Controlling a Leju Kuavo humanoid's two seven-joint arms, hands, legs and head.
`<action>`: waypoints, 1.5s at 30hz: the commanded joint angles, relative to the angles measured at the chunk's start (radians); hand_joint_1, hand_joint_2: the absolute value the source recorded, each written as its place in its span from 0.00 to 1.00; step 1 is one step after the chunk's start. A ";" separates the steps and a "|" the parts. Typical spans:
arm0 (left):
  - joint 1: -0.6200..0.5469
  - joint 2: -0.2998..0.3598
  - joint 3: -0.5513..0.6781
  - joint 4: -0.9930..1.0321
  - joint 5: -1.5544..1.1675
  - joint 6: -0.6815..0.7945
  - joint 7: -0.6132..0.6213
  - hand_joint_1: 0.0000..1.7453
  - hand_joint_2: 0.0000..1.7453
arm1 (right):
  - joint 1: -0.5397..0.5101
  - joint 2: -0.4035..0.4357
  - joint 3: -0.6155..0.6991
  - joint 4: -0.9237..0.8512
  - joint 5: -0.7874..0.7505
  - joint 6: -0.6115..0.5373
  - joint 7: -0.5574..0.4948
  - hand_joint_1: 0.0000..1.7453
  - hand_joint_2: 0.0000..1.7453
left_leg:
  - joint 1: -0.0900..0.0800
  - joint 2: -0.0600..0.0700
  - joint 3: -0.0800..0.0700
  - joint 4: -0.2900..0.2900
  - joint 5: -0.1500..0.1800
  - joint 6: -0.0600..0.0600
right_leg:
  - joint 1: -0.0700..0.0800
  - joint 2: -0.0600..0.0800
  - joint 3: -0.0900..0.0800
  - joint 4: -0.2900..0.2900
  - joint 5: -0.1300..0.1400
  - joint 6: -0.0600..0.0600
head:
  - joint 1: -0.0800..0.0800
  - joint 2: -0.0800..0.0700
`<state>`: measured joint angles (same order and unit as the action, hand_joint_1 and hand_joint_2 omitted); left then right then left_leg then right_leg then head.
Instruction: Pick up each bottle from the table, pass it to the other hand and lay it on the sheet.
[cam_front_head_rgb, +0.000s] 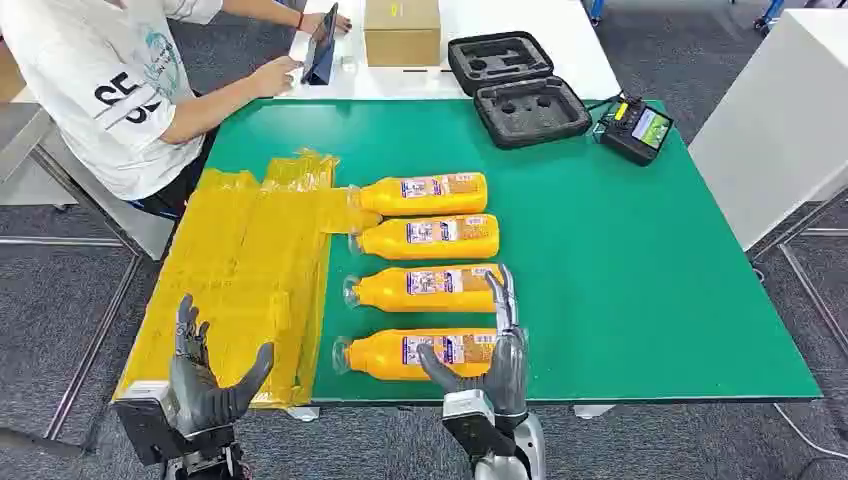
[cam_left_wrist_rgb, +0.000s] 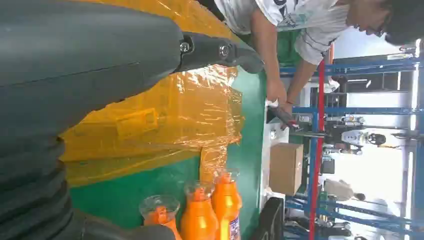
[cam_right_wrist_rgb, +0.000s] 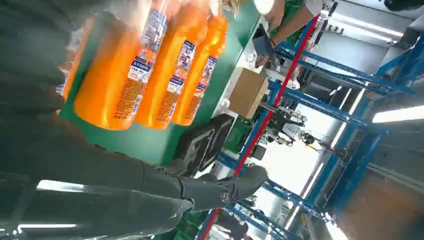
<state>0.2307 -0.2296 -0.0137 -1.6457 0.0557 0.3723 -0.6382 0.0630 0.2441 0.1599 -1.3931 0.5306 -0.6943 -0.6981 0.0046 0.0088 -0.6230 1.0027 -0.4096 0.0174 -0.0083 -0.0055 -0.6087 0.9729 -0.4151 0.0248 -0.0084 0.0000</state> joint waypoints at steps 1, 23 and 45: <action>-0.009 -0.012 0.008 0.017 -0.018 -0.010 0.015 0.00 1.00 | 0.017 0.002 -0.023 -0.006 -0.006 -0.004 0.000 0.00 1.00 | 0.000 -0.003 0.007 0.000 -0.003 -0.001 | 0.000 -0.001 0.007 0.000 -0.003 -0.001 | 0.000 0.000; 0.008 -0.011 0.014 -0.006 0.002 -0.014 0.001 0.00 1.00 | 0.005 -0.102 0.090 -0.003 0.141 0.008 0.270 0.00 1.00 | 0.000 0.000 0.002 -0.001 -0.001 0.000 | 0.000 0.000 0.002 -0.001 0.000 0.000 | 0.000 0.000; 0.035 -0.005 0.045 -0.023 0.006 -0.035 0.005 0.00 1.00 | 0.010 -0.222 0.182 -0.143 0.471 0.303 0.678 0.00 1.00 | 0.000 0.000 0.004 0.000 -0.002 -0.001 | 0.000 0.001 0.005 -0.001 -0.002 -0.001 | 0.000 0.000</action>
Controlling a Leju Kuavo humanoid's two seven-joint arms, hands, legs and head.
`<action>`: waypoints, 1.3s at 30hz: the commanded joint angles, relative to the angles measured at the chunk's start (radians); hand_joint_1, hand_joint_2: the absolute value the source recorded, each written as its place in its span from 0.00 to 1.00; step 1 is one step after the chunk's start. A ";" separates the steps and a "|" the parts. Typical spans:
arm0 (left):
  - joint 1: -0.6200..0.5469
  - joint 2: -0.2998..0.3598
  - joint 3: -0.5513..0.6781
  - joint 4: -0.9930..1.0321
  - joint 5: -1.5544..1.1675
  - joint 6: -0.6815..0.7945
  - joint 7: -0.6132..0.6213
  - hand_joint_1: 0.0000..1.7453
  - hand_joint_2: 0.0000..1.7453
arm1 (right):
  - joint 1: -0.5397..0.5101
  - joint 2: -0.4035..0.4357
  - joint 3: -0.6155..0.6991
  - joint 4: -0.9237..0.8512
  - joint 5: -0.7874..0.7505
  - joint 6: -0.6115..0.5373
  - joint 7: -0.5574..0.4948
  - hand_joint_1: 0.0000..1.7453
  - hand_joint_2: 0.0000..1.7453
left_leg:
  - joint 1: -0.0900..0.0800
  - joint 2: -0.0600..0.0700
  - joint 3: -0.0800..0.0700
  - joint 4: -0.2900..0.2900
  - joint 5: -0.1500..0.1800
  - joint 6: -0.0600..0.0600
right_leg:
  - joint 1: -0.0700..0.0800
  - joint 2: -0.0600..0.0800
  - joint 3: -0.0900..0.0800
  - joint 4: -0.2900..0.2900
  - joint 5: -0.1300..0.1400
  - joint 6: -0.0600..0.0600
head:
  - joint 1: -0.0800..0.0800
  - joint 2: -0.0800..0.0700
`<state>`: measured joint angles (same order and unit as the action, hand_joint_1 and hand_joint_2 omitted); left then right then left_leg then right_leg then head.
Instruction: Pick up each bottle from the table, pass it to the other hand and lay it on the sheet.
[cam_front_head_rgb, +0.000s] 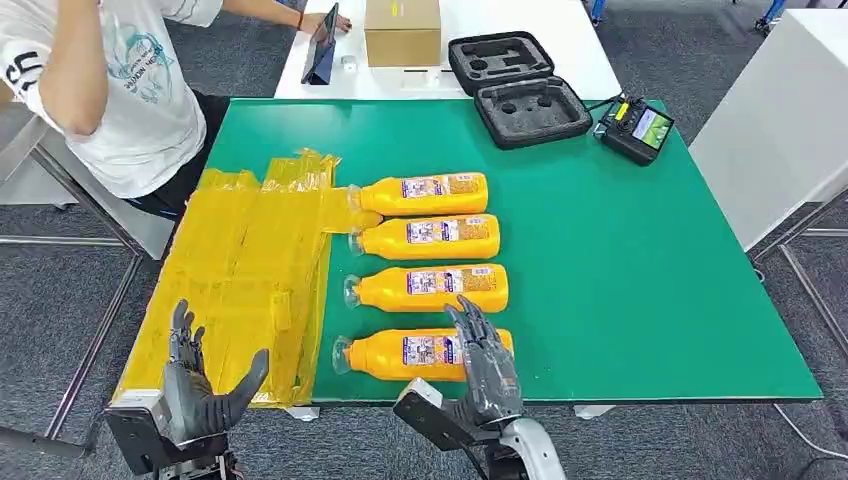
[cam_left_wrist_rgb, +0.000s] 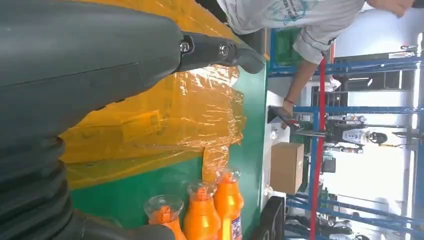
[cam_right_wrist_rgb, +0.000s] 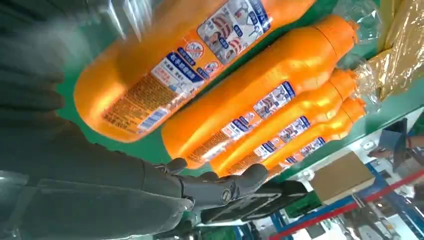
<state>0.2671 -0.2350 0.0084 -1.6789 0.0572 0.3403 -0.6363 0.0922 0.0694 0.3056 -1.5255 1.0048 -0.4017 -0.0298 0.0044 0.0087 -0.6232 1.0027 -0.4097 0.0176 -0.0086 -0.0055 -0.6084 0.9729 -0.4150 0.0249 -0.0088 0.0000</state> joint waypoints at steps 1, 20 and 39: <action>0.001 -0.007 0.027 0.007 0.004 0.002 0.006 0.00 1.00 | -0.033 -0.060 0.049 0.009 0.005 0.036 0.021 0.00 1.00 | 0.000 0.000 0.003 0.000 -0.001 -0.001 | 0.000 0.001 0.003 -0.001 -0.001 -0.001 | 0.000 0.000; 0.042 -0.051 0.095 -0.039 -0.024 -0.041 0.038 0.00 1.00 | -0.232 -0.137 0.108 0.232 -0.038 0.187 0.150 0.00 1.00 | 0.000 0.000 0.003 -0.001 0.000 0.000 | 0.000 0.000 0.004 -0.001 0.000 0.000 | 0.000 0.000; 0.034 -0.048 0.108 -0.029 -0.004 -0.033 0.046 0.00 1.00 | -0.339 -0.114 0.166 0.369 -0.048 0.283 0.135 0.00 1.00 | 0.001 0.001 0.007 -0.001 -0.001 0.000 | 0.001 0.001 0.007 -0.002 -0.001 0.000 | 0.000 0.000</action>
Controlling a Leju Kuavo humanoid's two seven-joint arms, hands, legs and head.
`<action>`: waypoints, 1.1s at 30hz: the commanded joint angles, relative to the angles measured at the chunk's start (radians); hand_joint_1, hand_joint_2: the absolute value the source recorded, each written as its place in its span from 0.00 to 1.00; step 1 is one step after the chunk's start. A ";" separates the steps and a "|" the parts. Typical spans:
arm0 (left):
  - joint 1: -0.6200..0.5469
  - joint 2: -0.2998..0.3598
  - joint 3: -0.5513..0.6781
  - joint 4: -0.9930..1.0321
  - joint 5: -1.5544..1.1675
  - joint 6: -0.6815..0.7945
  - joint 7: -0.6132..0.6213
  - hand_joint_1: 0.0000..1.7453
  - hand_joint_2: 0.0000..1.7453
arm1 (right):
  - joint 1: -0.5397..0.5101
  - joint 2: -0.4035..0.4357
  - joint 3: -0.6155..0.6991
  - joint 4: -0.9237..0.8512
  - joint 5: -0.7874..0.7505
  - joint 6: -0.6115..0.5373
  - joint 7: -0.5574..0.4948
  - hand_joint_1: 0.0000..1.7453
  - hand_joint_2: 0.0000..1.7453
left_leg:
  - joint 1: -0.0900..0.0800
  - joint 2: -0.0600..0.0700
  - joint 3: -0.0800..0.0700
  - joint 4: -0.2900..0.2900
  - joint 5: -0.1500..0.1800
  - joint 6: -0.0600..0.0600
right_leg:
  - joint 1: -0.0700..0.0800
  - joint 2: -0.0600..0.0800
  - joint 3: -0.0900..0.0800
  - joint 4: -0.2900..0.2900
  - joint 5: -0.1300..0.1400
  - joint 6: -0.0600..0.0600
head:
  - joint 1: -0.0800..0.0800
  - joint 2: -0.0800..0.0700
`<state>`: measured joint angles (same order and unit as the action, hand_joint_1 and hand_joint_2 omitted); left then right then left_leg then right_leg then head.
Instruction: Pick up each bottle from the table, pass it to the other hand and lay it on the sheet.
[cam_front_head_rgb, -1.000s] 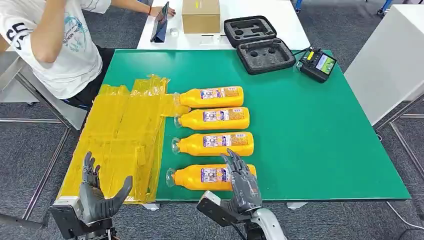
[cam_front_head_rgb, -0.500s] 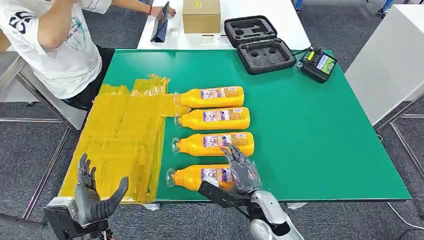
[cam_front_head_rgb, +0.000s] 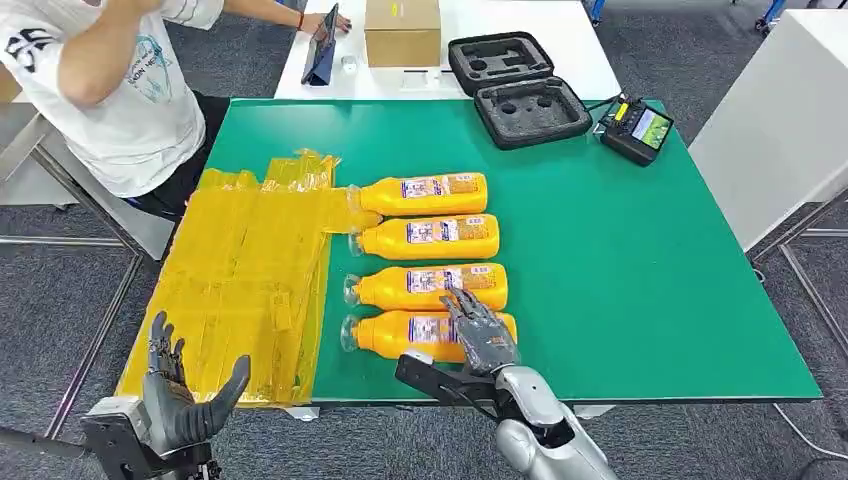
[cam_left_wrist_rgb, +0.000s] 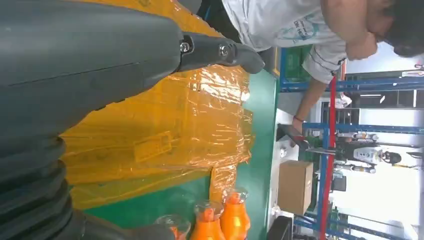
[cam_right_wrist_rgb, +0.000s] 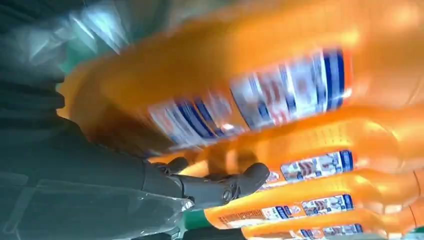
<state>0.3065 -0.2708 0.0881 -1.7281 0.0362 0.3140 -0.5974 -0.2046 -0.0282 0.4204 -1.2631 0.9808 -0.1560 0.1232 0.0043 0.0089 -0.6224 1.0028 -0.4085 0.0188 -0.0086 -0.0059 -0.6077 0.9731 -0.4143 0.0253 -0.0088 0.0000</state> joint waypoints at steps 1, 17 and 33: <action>-0.001 -0.013 0.031 0.019 0.019 -0.008 0.006 0.00 1.00 | -0.036 -0.026 0.054 0.101 -0.030 0.040 -0.021 0.00 1.00 | 0.000 0.000 0.003 -0.001 -0.001 0.000 | 0.000 0.000 0.004 -0.001 -0.001 0.000 | 0.000 0.000; -0.023 -0.013 0.058 0.043 0.035 -0.030 0.011 0.00 1.00 | -0.075 -0.035 0.115 0.162 -0.093 0.121 -0.057 1.00 1.00 | 0.000 0.000 0.008 -0.001 -0.001 -0.001 | 0.000 0.000 0.008 -0.002 -0.001 0.000 | 0.000 0.000; -0.017 -0.019 0.072 0.037 0.033 -0.047 0.011 0.00 1.00 | -0.010 -0.066 0.110 0.119 -0.090 0.138 -0.048 1.00 1.00 | 0.001 -0.003 0.014 -0.002 -0.003 -0.001 | 0.001 -0.002 0.015 -0.003 -0.002 -0.001 | 0.000 0.000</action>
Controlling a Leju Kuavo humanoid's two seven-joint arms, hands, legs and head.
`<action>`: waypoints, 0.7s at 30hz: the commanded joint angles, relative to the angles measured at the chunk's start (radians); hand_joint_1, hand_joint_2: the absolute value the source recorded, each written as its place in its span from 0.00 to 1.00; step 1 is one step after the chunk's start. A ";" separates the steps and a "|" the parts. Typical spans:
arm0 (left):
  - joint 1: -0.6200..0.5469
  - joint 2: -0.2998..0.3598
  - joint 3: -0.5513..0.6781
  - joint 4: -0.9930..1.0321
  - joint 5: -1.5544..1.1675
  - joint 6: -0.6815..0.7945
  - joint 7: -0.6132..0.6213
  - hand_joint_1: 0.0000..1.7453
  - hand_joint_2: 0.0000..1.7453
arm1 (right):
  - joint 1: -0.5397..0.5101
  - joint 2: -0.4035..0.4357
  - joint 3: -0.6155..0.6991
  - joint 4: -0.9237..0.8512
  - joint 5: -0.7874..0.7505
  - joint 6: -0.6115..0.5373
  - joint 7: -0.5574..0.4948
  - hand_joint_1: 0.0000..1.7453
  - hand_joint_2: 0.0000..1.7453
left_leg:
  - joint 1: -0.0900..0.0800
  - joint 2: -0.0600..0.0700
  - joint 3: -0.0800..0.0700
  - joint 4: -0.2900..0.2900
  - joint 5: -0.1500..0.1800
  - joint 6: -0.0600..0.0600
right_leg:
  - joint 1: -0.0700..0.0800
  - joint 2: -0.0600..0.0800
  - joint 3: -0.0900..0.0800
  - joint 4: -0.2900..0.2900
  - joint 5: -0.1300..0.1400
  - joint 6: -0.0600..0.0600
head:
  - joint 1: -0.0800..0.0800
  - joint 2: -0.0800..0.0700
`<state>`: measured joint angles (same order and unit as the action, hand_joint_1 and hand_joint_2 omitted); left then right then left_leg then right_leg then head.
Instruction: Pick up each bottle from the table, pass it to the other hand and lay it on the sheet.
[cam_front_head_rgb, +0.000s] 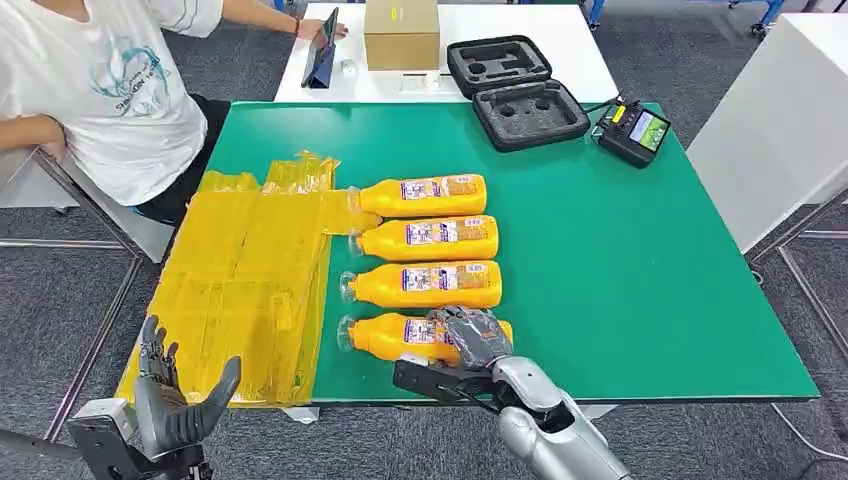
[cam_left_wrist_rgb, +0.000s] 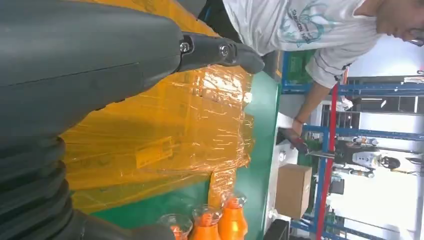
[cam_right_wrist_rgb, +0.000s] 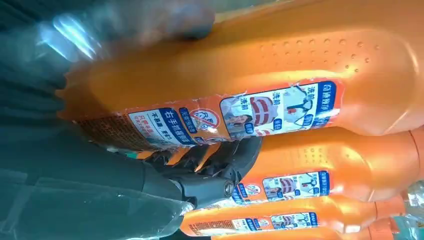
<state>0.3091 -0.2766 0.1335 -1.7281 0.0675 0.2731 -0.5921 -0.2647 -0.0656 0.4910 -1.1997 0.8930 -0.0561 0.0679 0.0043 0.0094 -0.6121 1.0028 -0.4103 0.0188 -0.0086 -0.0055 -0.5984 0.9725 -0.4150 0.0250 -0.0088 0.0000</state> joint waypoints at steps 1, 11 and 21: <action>-0.022 -0.011 0.026 0.041 0.002 -0.008 0.007 0.00 1.00 | 0.052 -0.031 0.041 0.062 0.000 0.044 0.008 1.00 1.00 | 0.001 -0.003 0.004 -0.002 -0.001 -0.001 | 0.001 -0.002 0.005 -0.002 -0.001 -0.001 | 0.000 0.000; -0.089 0.014 -0.003 0.130 0.037 -0.013 -0.019 0.00 1.00 | 0.065 0.064 -0.086 -0.143 -0.460 -0.039 -0.522 1.00 1.00 | 0.001 -0.003 0.007 -0.002 -0.001 -0.001 | 0.001 -0.002 0.007 -0.002 -0.001 -0.001 | 0.000 0.000; -0.095 0.023 -0.021 0.139 0.081 0.018 -0.046 0.00 1.00 | 0.111 0.132 -0.159 -0.266 -0.729 -0.303 -0.723 1.00 1.00 | 0.000 -0.002 0.002 -0.001 -0.001 0.000 | 0.000 -0.001 0.002 -0.001 -0.002 0.000 | 0.000 0.000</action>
<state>0.2545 -0.2762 0.1297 -1.6675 0.1266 0.2804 -0.6336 -0.1700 0.0171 0.3915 -1.4224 0.2306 -0.2718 -0.6014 0.0046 0.0098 -0.6142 1.0027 -0.4098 0.0193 -0.0082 -0.0056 -0.5997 0.9727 -0.4151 0.0249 -0.0084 0.0000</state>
